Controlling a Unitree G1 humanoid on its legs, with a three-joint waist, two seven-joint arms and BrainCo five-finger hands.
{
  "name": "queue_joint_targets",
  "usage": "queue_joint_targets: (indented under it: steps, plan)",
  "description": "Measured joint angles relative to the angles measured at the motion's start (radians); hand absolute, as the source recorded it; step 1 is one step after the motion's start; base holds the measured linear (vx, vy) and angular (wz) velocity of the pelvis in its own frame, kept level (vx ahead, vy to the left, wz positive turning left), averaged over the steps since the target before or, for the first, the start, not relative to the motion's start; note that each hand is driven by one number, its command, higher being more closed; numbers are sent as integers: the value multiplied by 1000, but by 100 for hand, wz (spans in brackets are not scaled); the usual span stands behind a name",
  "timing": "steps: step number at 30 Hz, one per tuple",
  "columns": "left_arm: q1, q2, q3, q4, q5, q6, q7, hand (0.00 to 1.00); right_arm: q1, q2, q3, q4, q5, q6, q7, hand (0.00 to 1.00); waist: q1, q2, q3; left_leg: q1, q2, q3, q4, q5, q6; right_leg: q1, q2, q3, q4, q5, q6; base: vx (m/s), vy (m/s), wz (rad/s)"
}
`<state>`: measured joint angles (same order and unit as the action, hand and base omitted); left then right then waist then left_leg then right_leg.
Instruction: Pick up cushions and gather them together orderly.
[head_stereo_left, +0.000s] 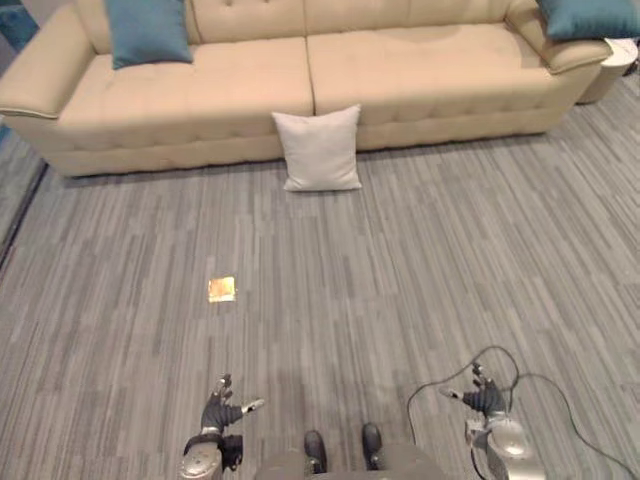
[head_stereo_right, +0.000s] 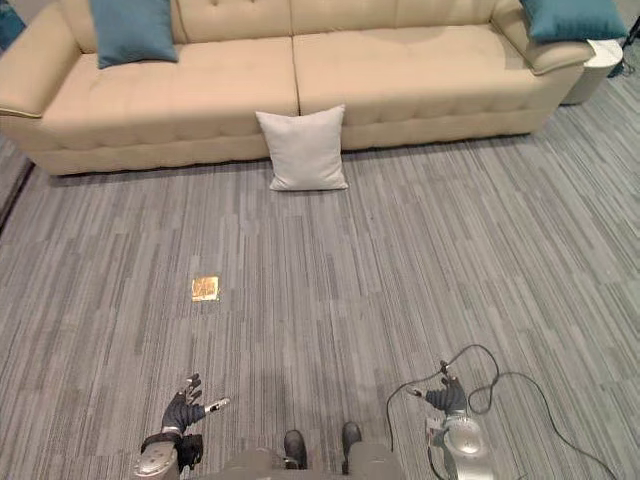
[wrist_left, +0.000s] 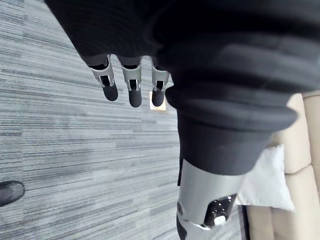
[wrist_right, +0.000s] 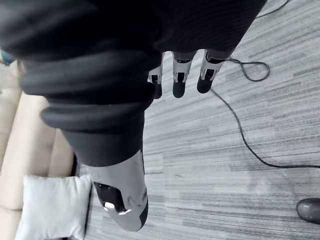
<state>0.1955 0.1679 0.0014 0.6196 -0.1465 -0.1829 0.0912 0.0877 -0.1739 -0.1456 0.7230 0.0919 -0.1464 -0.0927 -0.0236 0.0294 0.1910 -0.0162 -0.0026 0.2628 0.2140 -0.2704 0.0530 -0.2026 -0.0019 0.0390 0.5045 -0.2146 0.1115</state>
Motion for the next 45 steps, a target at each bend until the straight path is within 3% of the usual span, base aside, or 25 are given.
queue_joint_targets:
  steps: [2,6,9,11,14,15,17,19,21,23,24,25,26,27,30,31,32,34,36,38,40,41,42,43,45]
  plan:
    - [-4,18,-15,-21,0,0,1,0,17,23,4,-2,23,0,1,0,-10,-13,20,52,-11,-12,-2,-31,10,-100,-32,-75,200,-34,-9,284,103,6]
    - [-34,30,-38,-20,0,1,2,0,12,9,7,-3,57,-1,1,0,-24,10,58,156,16,-44,-61,-48,4,-220,-47,-206,51,-30,-43,394,38,26]
    - [-61,31,-39,-14,0,0,3,0,23,0,7,-18,64,-2,1,0,-40,0,78,246,33,-78,-113,-62,-69,-274,-35,-217,-149,125,-73,547,-55,51]
    - [-61,20,-38,22,0,0,3,0,45,-4,5,-44,64,-2,3,0,-62,6,83,303,53,-101,-97,-83,-106,-283,-43,-213,-63,220,-142,773,-193,53]
    - [-59,-3,-39,49,1,0,0,0,27,3,7,-80,63,-3,9,0,-71,25,88,165,111,-88,247,34,-220,-233,-33,-241,-9,94,-171,663,-221,18]
    - [-54,-16,-38,59,1,0,-1,0,24,5,17,-82,64,-3,9,0,-61,29,96,70,164,-94,512,112,-221,-143,-7,-242,-67,79,-182,665,-214,-3]
    - [-54,-21,-39,56,2,0,-5,0,27,17,40,-94,65,-4,5,0,-41,14,119,-28,225,-64,773,66,-156,15,24,-231,-151,69,-196,600,-154,-10]
    - [-55,-30,-39,36,2,-1,-5,0,42,33,44,-150,68,-8,0,0,-15,-9,124,-145,235,-27,830,31,-98,135,24,-208,-232,49,-205,529,-87,-13]
    - [-57,-29,-40,27,2,-2,-5,0,12,35,44,-159,78,-26,0,0,9,-16,127,-322,213,-14,696,15,-72,220,21,-168,-308,16,-180,494,11,-36]
    - [-56,-30,-39,28,1,-1,-4,0,5,34,41,-147,79,-26,0,0,37,-20,131,-394,156,-53,454,32,-93,274,2,-134,-345,-4,-159,504,101,-54]
    - [-45,-32,-39,27,1,-2,-3,0,4,33,37,-132,86,-26,-1,0,44,-16,129,-397,119,-100,229,87,-137,317,-9,-112,-372,-23,-139,644,202,-62]
    - [-31,-32,-39,29,1,-2,-3,0,1,30,37,-116,88,-27,-1,0,43,-8,128,-396,105,-126,99,165,-136,348,-8,-93,-387,-48,-122,544,215,-57]
    - [-22,-30,-38,32,0,-1,-1,0,-1,31,40,-102,89,-25,-2,0,48,-9,126,-394,104,-130,112,233,-126,364,-14,-82,-380,-72,-113,576,265,-61]
    - [-14,-27,-35,38,-2,-1,0,0,6,41,42,-90,89,-24,-8,0,60,-34,110,-400,79,-125,176,242,-58,363,-46,-55,-328,-115,-104,634,262,-48]
    - [-30,-28,-39,36,-1,-4,2,0,19,42,42,-81,80,-23,-13,0,52,-64,94,-374,31,-79,265,125,6,262,-121,-29,-16,-123,-26,615,233,-16]
    - [-24,-28,-42,40,-1,-1,3,0,19,49,44,-79,63,-22,-11,0,33,-70,96,-315,10,-65,271,75,25,200,-153,-22,197,-51,81,762,279,-10]
    - [-22,-26,-49,40,-1,1,4,0,19,52,51,-69,58,-22,-9,0,28,-68,98,-237,-3,-63,267,33,39,144,-177,-20,391,-34,99,757,260,-13]
    - [-20,-25,-52,39,-1,1,8,0,16,50,84,-59,54,-19,-9,0,26,-58,100,-88,-5,-60,200,3,45,81,-190,-85,526,-73,16,573,129,-27]
    - [-23,-17,-58,38,-4,-2,19,0,6,47,128,-62,53,-22,-5,0,14,-31,96,47,19,-60,84,3,44,-9,-153,-186,425,-114,-58,579,67,-20]
    - [-33,-16,-61,40,-12,-2,19,0,1,46,133,-62,53,-23,3,0,2,-18,103,109,38,-64,39,3,44,-94,-98,-206,225,-113,-64,509,-11,13]
    - [-49,-15,-62,49,-11,-2,19,0,4,39,130,-61,53,-22,3,0,-18,-22,103,146,38,-77,18,2,41,-146,-63,-178,-84,-5,-58,513,-65,44]
    - [-59,-16,-62,61,-10,-1,21,0,25,37,120,-62,53,-21,2,0,-21,-30,101,186,30,-87,3,-8,-16,-145,-47,-147,-283,127,-63,561,-120,63]
    - [-56,-19,-71,64,-10,-1,21,0,54,35,113,-61,53,-19,1,0,-23,-36,98,230,28,-121,3,-44,-75,-137,-43,-116,-346,302,-79,582,-152,70]
    - [-56,-22,-72,71,-8,-1,21,0,67,34,111,-61,53,-16,1,0,-28,-37,95,249,32,-140,9,-57,-93,-132,-49,-103,-315,386,-119,602,-198,60]
    - [-64,-42,-72,80,-6,-2,20,0,59,27,102,-63,53,-2,1,0,-35,-8,94,202,76,-183,159,-16,-163,-147,-43,-152,-150,235,-145,637,-257,64]
